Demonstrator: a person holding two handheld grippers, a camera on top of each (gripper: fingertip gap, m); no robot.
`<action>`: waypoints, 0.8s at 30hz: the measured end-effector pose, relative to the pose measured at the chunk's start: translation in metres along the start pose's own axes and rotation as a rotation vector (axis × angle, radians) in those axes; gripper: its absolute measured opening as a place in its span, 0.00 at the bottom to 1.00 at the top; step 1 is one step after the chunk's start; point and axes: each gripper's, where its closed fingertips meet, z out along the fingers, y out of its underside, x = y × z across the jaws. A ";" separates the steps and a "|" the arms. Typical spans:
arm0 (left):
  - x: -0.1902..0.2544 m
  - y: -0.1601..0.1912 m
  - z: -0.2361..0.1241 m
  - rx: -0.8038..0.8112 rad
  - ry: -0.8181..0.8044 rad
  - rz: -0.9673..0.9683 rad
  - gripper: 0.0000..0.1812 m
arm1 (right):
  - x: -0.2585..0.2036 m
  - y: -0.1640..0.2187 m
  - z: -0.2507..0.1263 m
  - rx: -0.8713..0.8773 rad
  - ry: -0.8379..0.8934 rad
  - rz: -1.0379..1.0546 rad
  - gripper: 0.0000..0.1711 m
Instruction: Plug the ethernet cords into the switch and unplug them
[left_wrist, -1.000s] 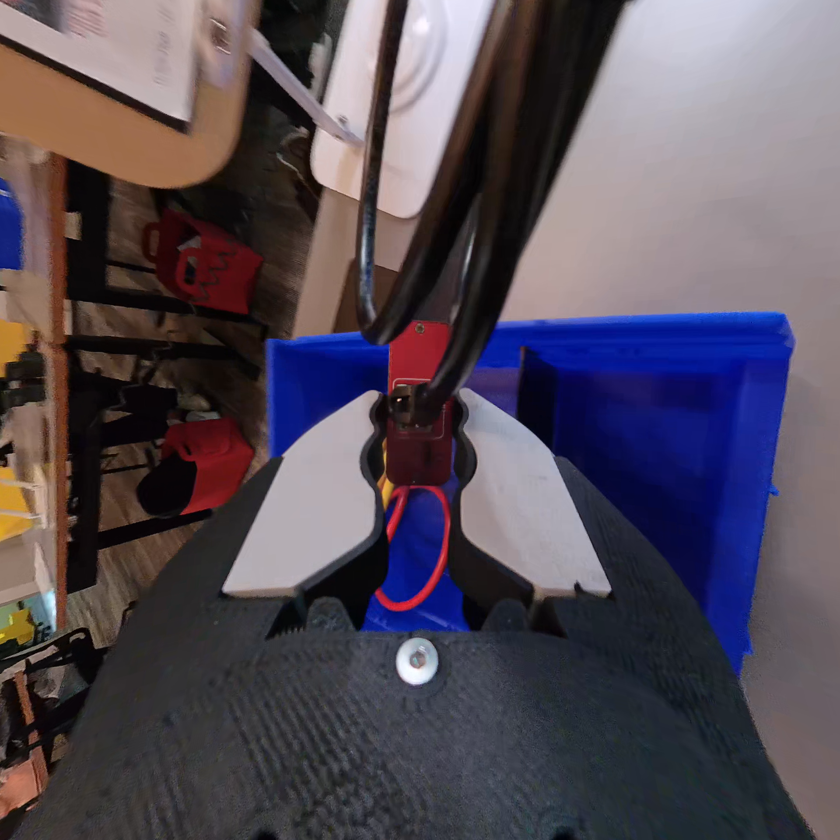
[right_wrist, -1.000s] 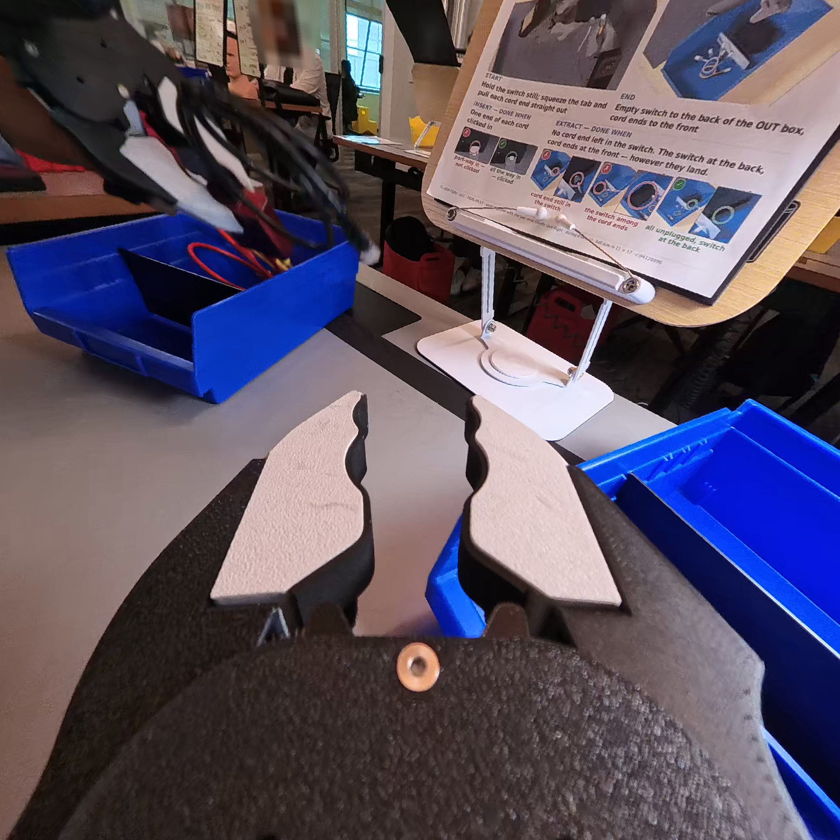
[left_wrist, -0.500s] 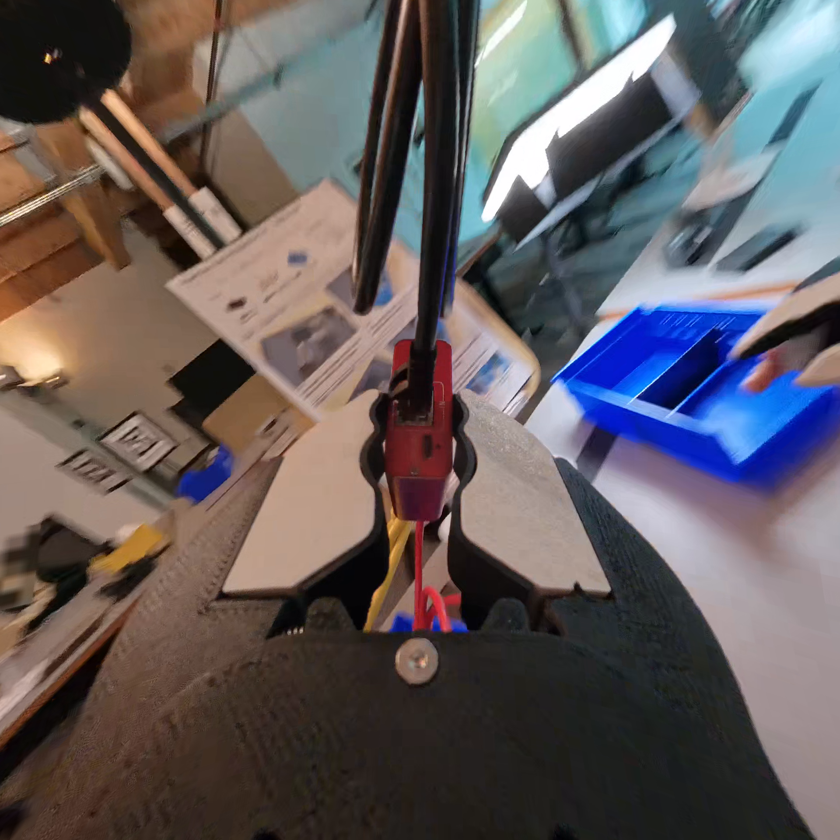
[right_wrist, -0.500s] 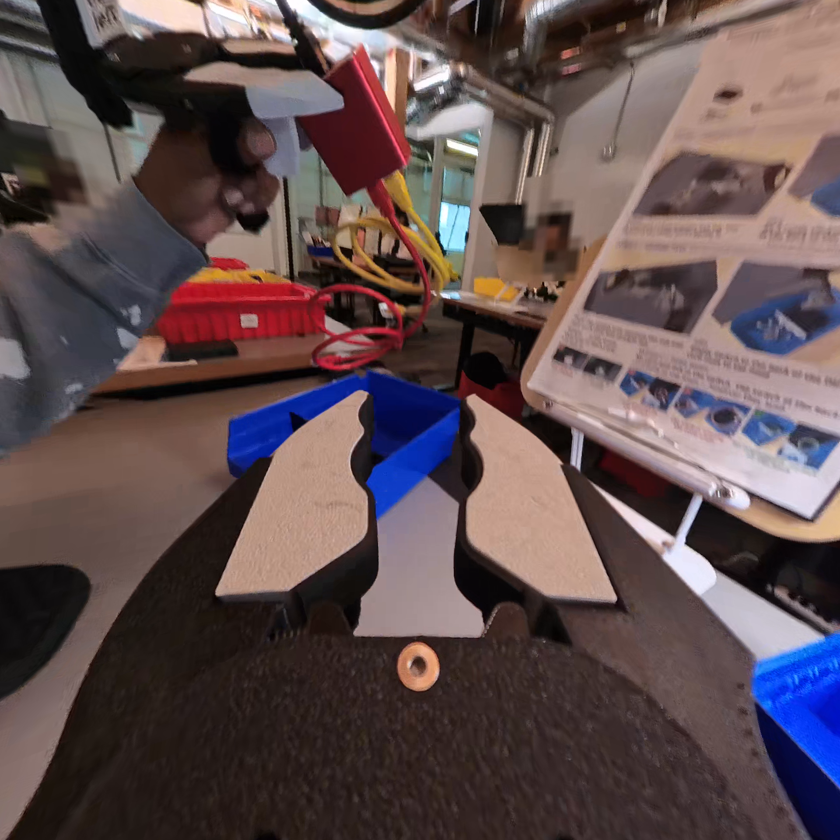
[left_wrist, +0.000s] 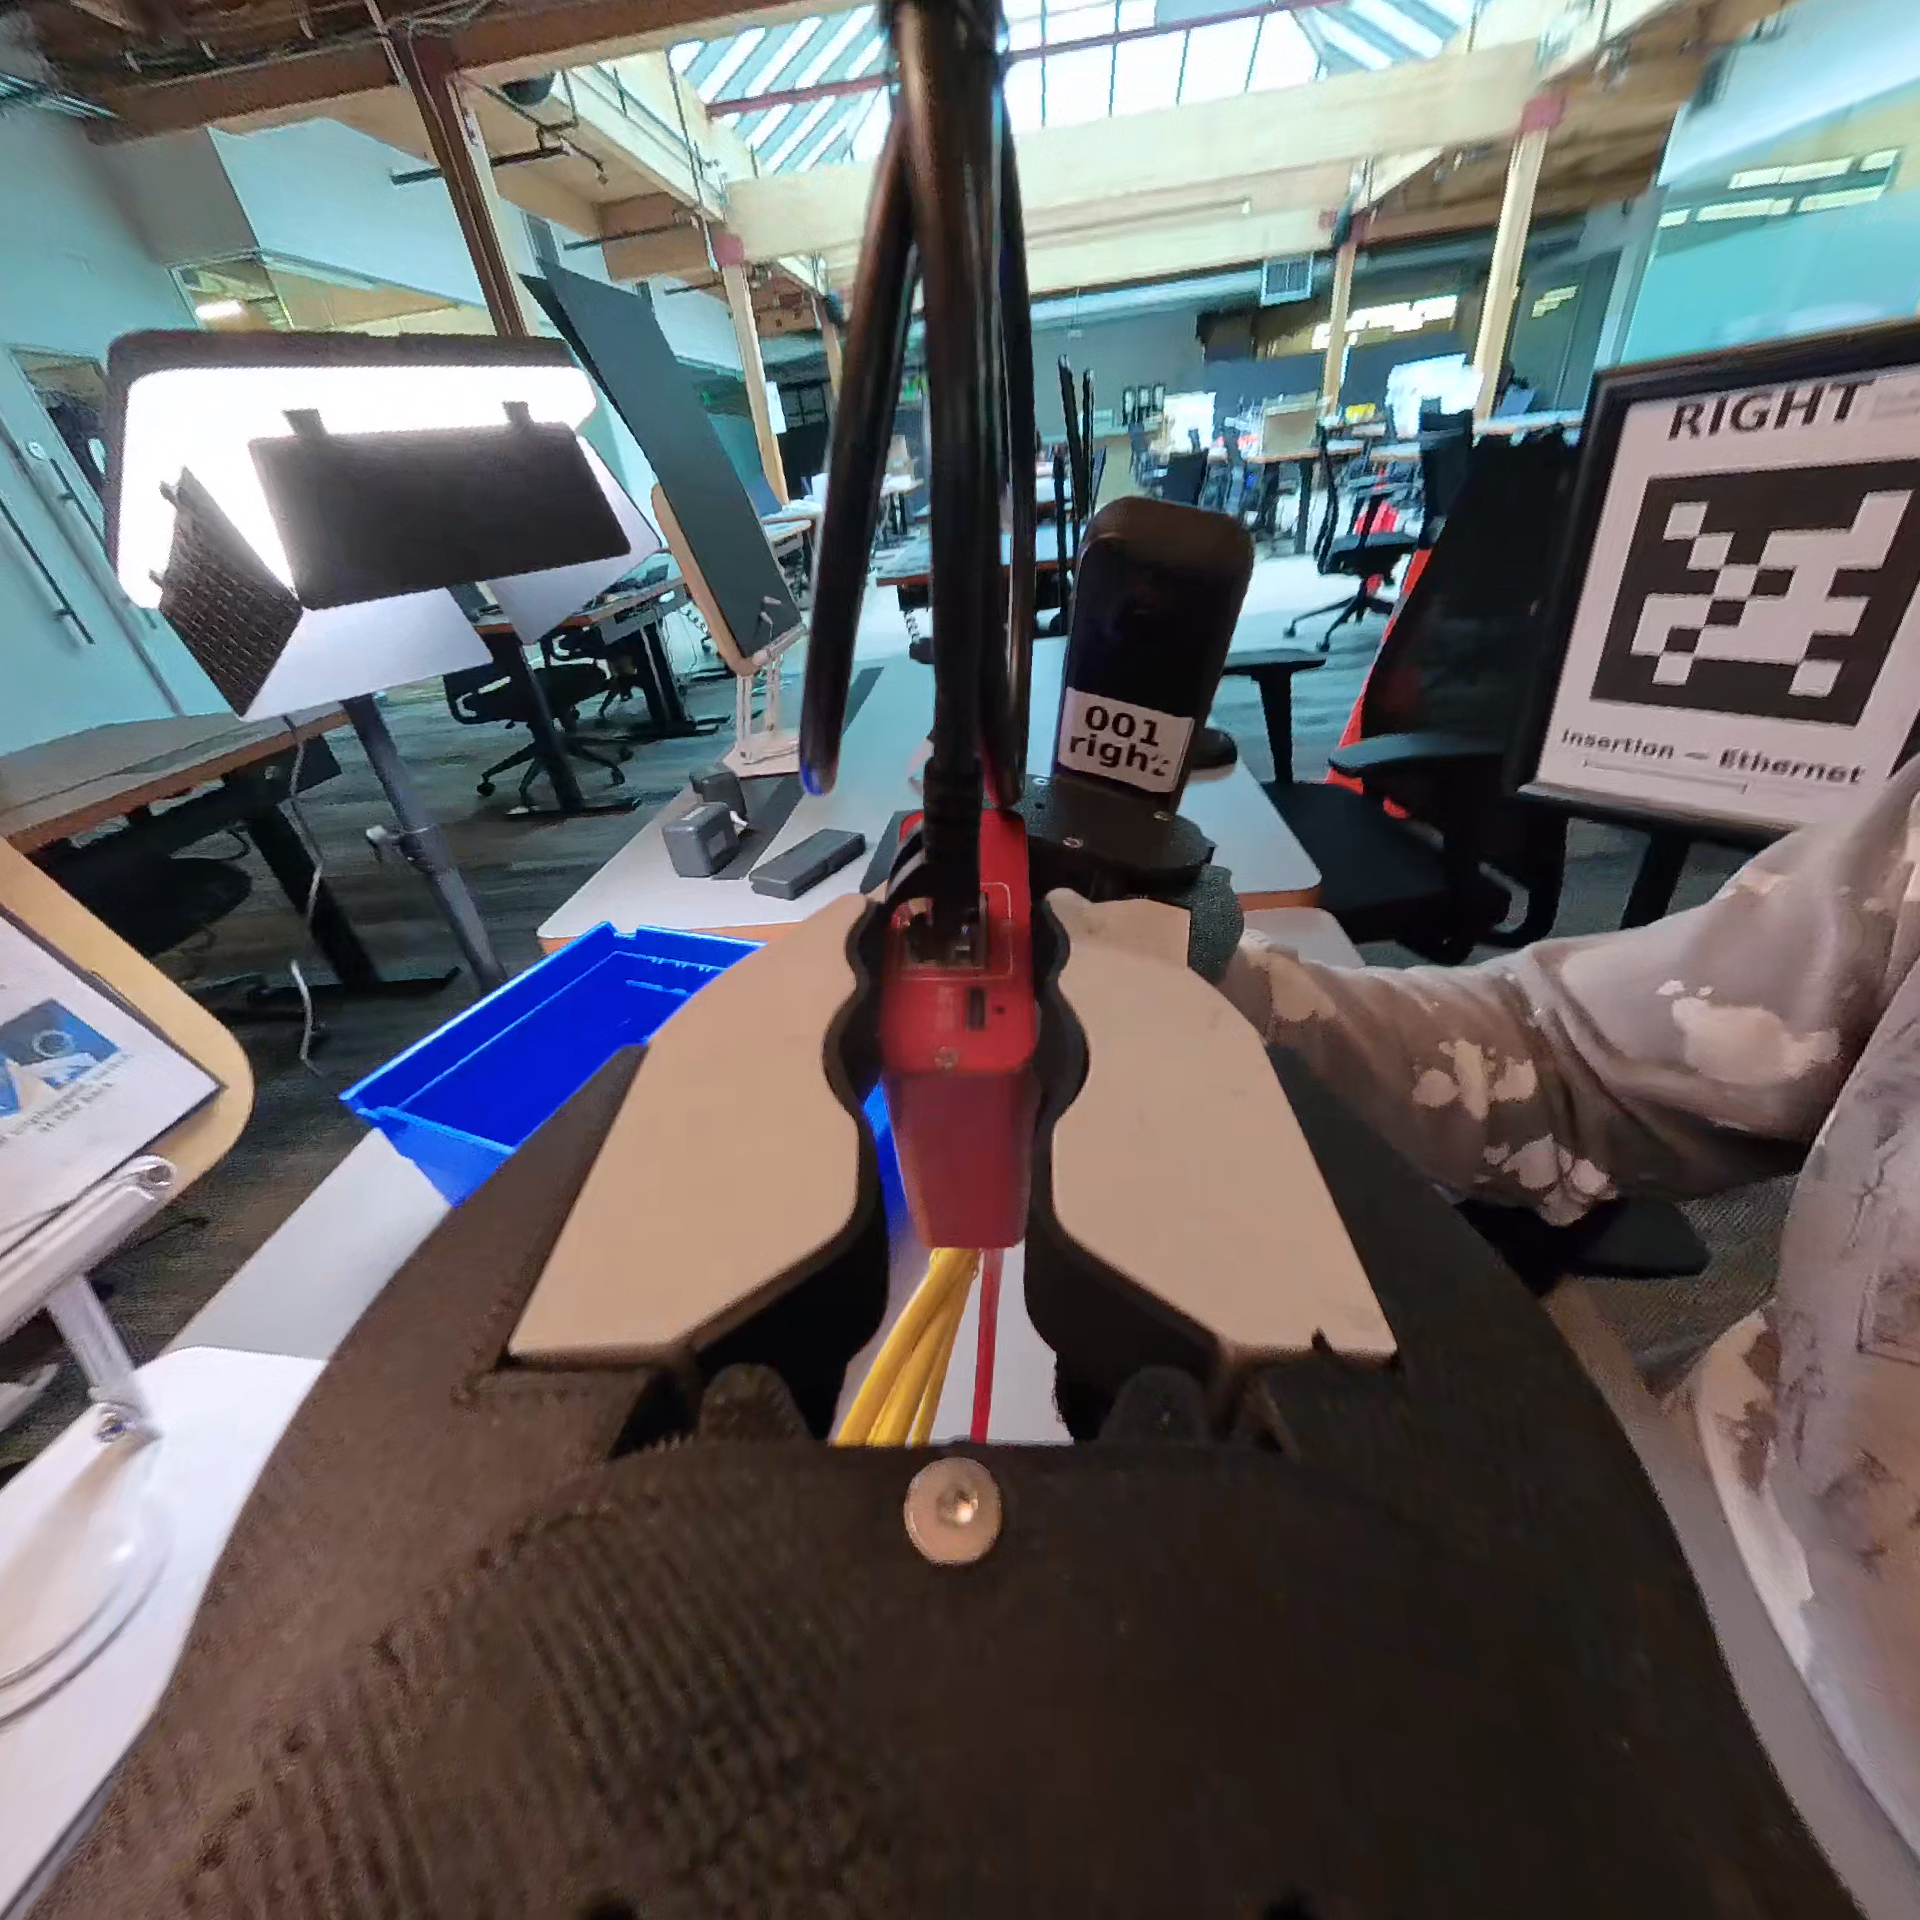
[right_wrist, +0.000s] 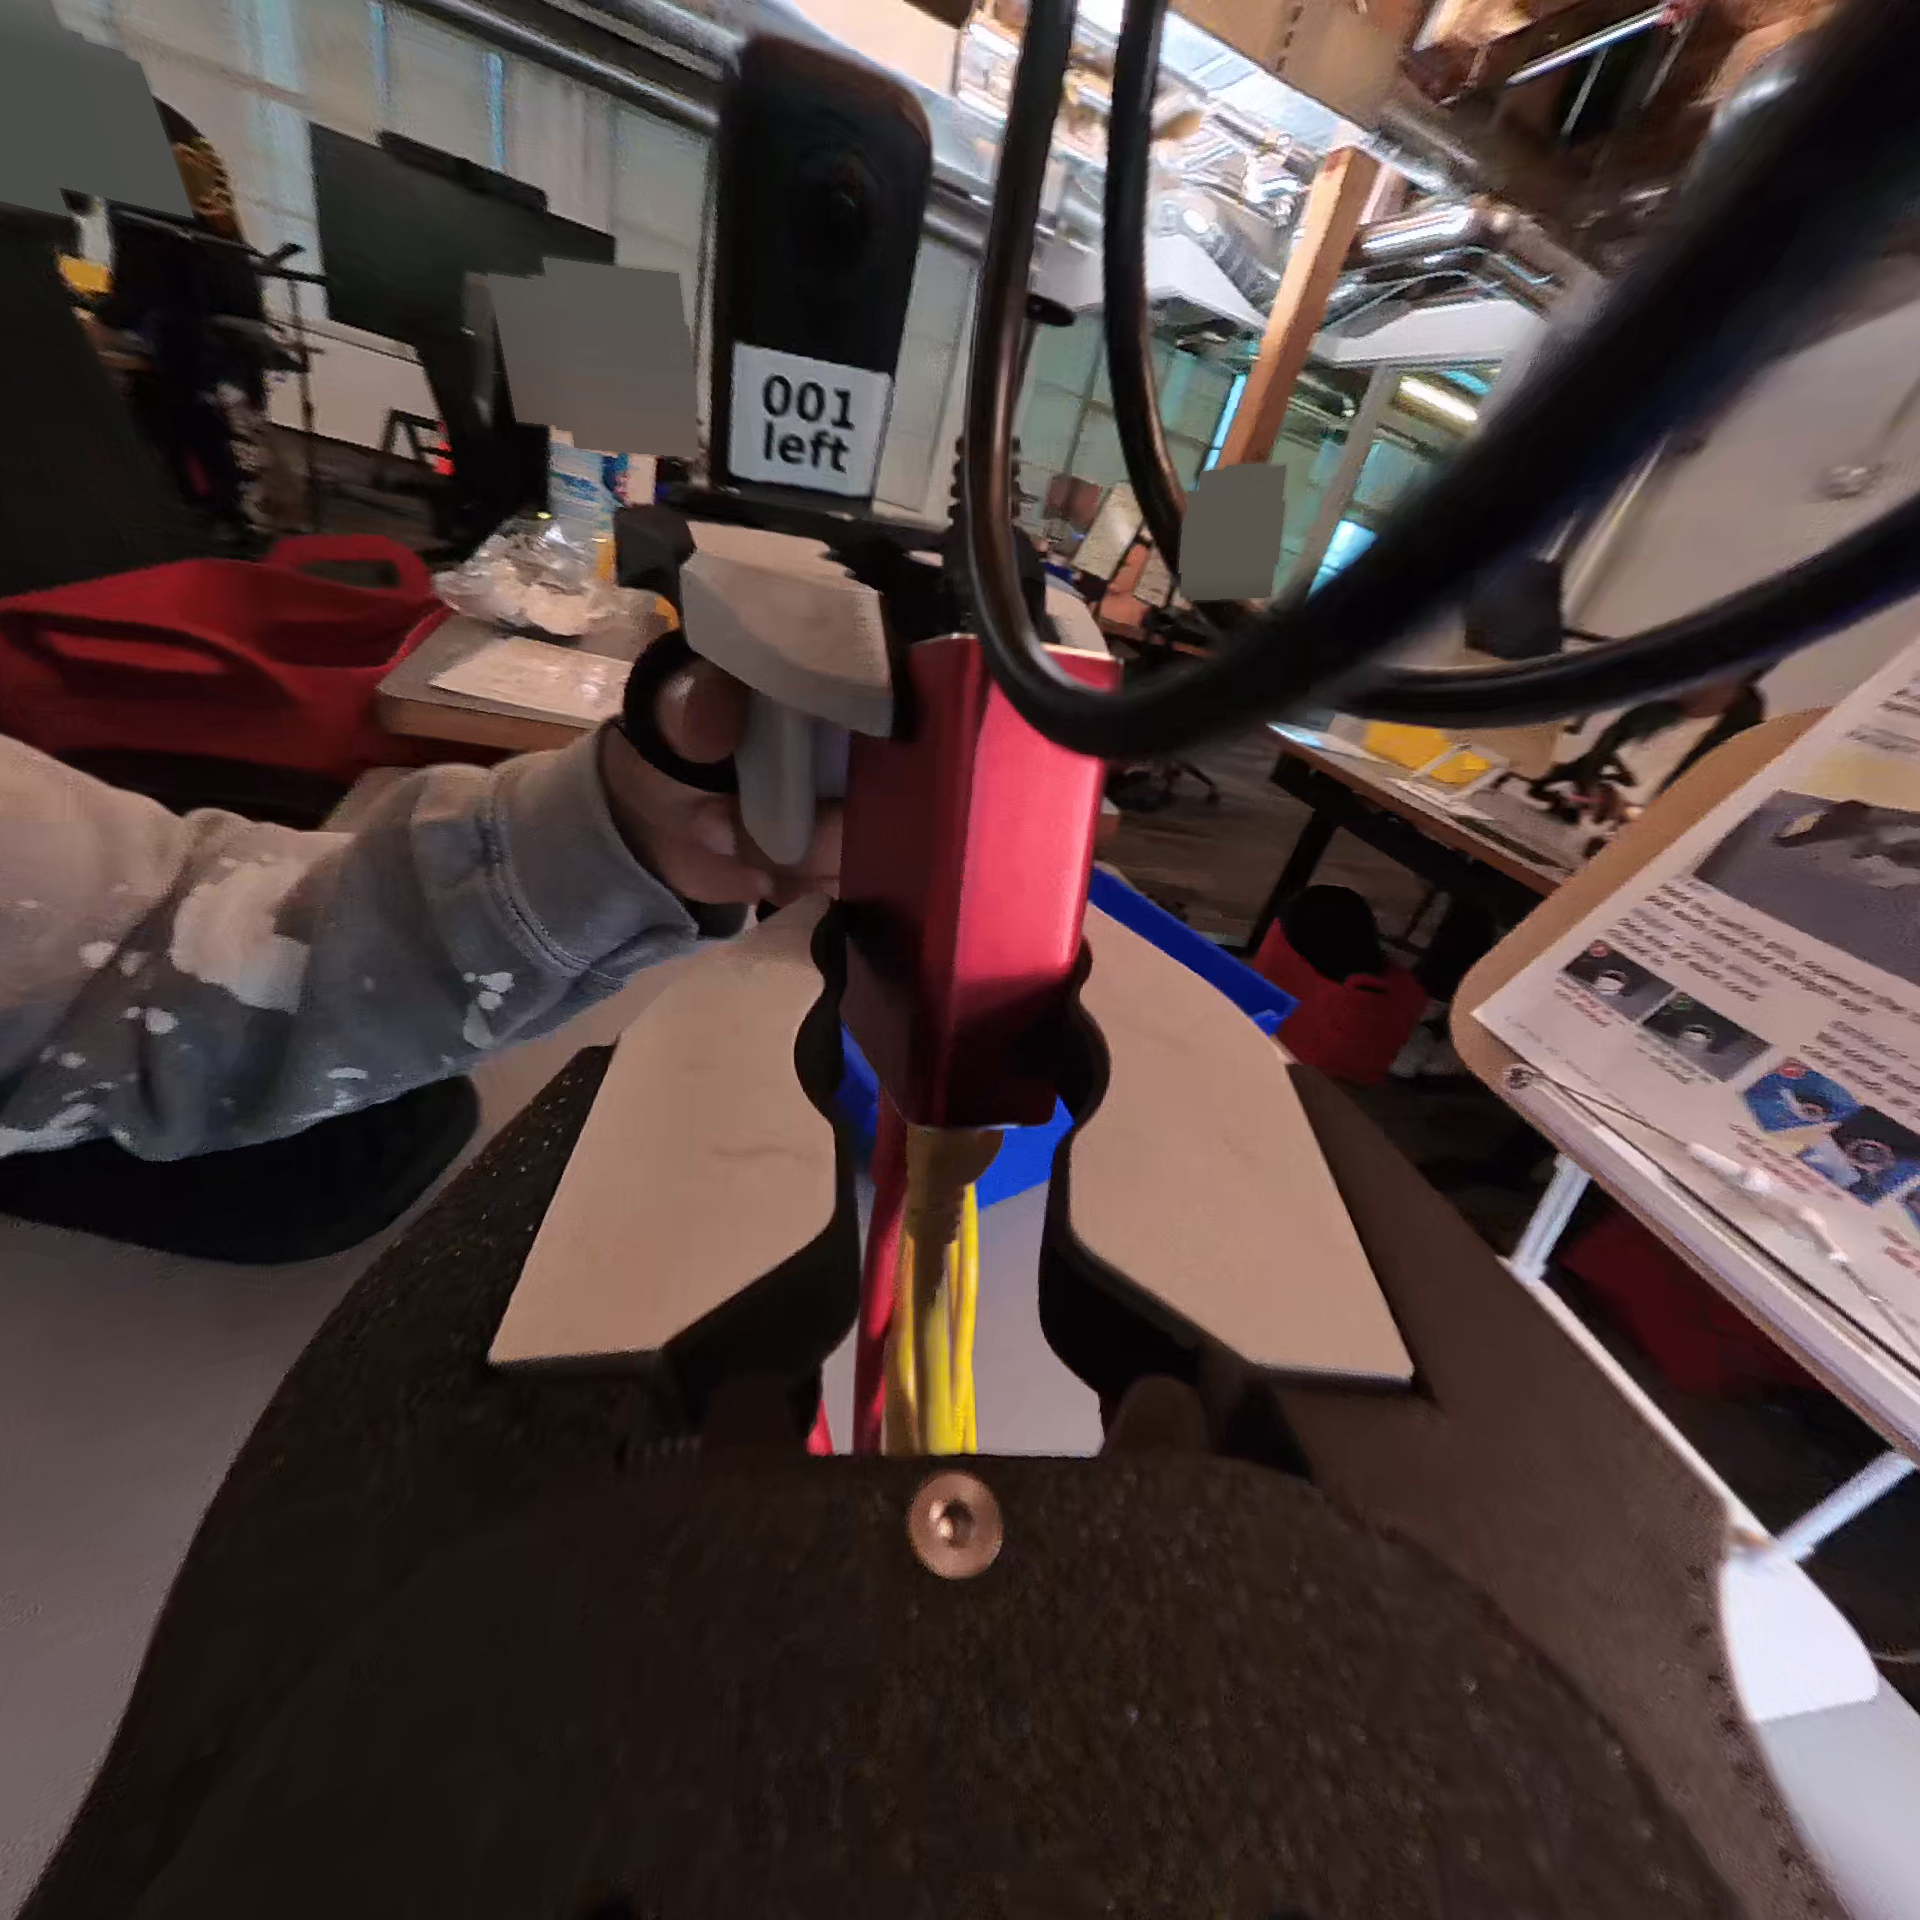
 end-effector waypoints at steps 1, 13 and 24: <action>-0.003 0.001 0.000 0.023 -0.009 -0.031 0.15 | 0.001 0.001 -0.002 0.003 -0.005 0.012 0.21; -0.028 0.028 -0.012 0.037 -0.069 -0.189 0.24 | 0.031 -0.023 -0.022 0.228 0.165 0.039 0.17; -0.009 0.036 0.001 -0.055 -0.061 -0.084 0.17 | 0.015 -0.016 -0.011 0.368 -0.028 0.300 0.17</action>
